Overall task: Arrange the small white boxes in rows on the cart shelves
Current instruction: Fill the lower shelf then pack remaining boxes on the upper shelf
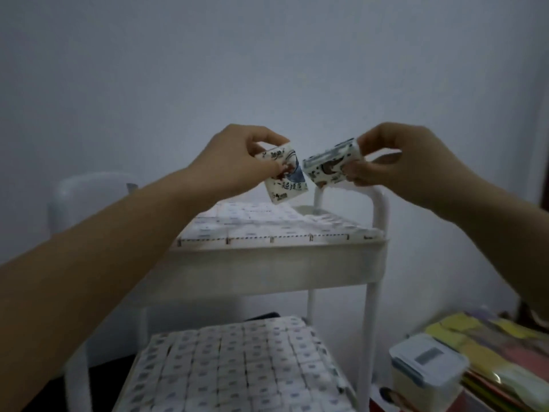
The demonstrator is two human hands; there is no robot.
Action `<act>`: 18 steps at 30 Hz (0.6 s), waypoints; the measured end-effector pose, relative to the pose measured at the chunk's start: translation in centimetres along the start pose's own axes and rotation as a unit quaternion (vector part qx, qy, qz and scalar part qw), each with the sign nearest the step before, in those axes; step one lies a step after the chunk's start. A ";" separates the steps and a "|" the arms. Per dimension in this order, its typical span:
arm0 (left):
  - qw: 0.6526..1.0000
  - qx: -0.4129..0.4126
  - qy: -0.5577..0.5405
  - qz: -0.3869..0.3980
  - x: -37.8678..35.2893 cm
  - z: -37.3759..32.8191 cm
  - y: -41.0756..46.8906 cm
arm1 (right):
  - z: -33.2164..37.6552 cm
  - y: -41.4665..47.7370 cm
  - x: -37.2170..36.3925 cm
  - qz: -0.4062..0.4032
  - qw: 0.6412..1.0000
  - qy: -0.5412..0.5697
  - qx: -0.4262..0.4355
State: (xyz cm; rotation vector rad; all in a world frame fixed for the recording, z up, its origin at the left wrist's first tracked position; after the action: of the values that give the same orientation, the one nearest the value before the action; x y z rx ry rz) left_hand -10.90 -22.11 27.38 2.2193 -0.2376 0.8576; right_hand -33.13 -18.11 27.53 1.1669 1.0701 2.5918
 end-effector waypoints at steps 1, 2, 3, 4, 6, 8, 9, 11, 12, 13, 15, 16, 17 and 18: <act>1.000 0.009 0.011 -0.010 -0.1 0.4 1.3 | 0.0 1.4 -0.1 -0.002 0.997 -0.071 0.004; 0.999 0.018 0.033 -0.021 -0.2 0.9 2.6 | 0.0 2.7 -0.3 0.002 0.990 -0.143 0.012; 0.997 0.030 0.063 -0.033 -0.3 1.4 3.7 | 0.0 4.0 -0.8 0.013 0.977 -0.210 0.021; 0.994 0.044 0.095 -0.042 -0.3 1.8 4.7 | 0.0 5.1 -1.4 0.026 0.963 -0.268 0.030; 0.984 0.065 0.159 -0.053 -0.2 2.7 6.3 | -0.4 6.9 -2.5 0.053 0.932 -0.357 0.041; 0.973 0.068 0.216 -0.041 -0.3 3.3 7.6 | -0.9 8.2 -3.9 0.083 0.900 -0.424 0.055; 0.970 0.066 0.231 -0.025 -0.5 3.6 8.1 | -1.2 8.6 -4.6 0.102 0.884 -0.453 0.062; 0.968 0.062 0.243 0.009 -1.1 3.9 9.0 | -1.8 9.2 -6.0 0.146 0.852 -0.498 0.067; 0.966 0.059 0.249 0.019 -1.6 3.9 9.4 | -2.1 9.4 -6.5 0.171 0.839 -0.512 0.069; 0.965 0.054 0.253 0.028 -2.0 3.9 9.9 | -2.3 9.6 -6.8 0.197 0.830 -0.518 0.068; 0.966 0.045 0.248 0.050 -3.2 3.9 10.8 | -2.8 9.8 -7.1 0.244 0.826 -0.505 0.051; 0.968 0.042 0.240 0.065 -3.8 3.9 11.3 | -3.1 9.9 -7.2 0.262 0.827 -0.495 0.042; 0.969 0.040 0.228 0.083 -4.5 4.0 11.6 | -3.3 9.9 -7.3 0.278 0.826 -0.488 0.037; 0.971 0.041 0.214 0.103 -5.2 4.0 11.9 | -3.5 9.9 -7.4 0.293 0.823 -0.485 0.034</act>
State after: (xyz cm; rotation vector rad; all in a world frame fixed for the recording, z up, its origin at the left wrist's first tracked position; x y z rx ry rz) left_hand -17.67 -33.87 28.80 2.0446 -0.2280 1.4563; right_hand -28.59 -30.14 27.72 2.7049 0.5869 1.6819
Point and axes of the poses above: each hand's wrist, its own y-axis towards the middle knuckle, its own x-axis out of the back of the hand, z = x × y, the point moved 4 cm from there along y, towards the middle knuckle, and after that the axes turned 10 degrees about z, right-handed, at the moved point
